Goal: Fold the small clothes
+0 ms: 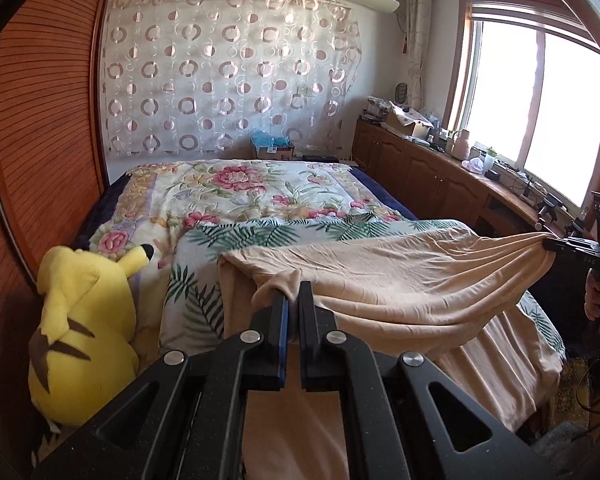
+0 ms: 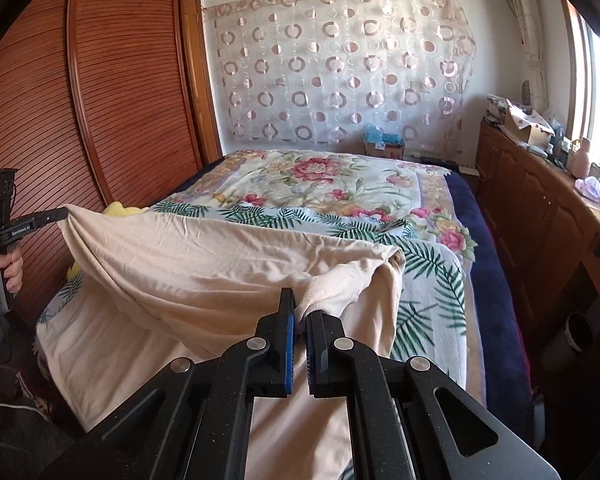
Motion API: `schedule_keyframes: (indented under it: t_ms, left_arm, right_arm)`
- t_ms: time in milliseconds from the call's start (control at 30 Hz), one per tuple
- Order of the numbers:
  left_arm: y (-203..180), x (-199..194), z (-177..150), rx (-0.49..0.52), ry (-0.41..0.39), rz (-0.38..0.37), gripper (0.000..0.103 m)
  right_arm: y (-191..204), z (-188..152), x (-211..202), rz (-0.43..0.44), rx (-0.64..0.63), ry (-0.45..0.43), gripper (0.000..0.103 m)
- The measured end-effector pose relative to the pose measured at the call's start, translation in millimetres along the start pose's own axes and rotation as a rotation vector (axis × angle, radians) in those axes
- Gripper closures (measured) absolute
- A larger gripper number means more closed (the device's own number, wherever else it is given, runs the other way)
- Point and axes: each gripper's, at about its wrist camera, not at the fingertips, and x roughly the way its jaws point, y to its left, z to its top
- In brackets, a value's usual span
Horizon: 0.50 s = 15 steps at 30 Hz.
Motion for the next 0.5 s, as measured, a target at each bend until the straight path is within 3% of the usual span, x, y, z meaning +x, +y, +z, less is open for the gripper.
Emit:
schedule_keyframes:
  t_ms: [300,500]
  left_arm:
    - [7.2,-40.9,-44.4,-0.041,0.076,0.016,0.098]
    - [9.9,-23.4,-79.8,-0.057,0.196,0.027,0.097]
  right_arm:
    - [15.8,-30.5,-53.3,0.006,-0.014,0.078,0.098]
    - [15.4,-54.1,-38.1,0.01,0.021,0.184,0.098]
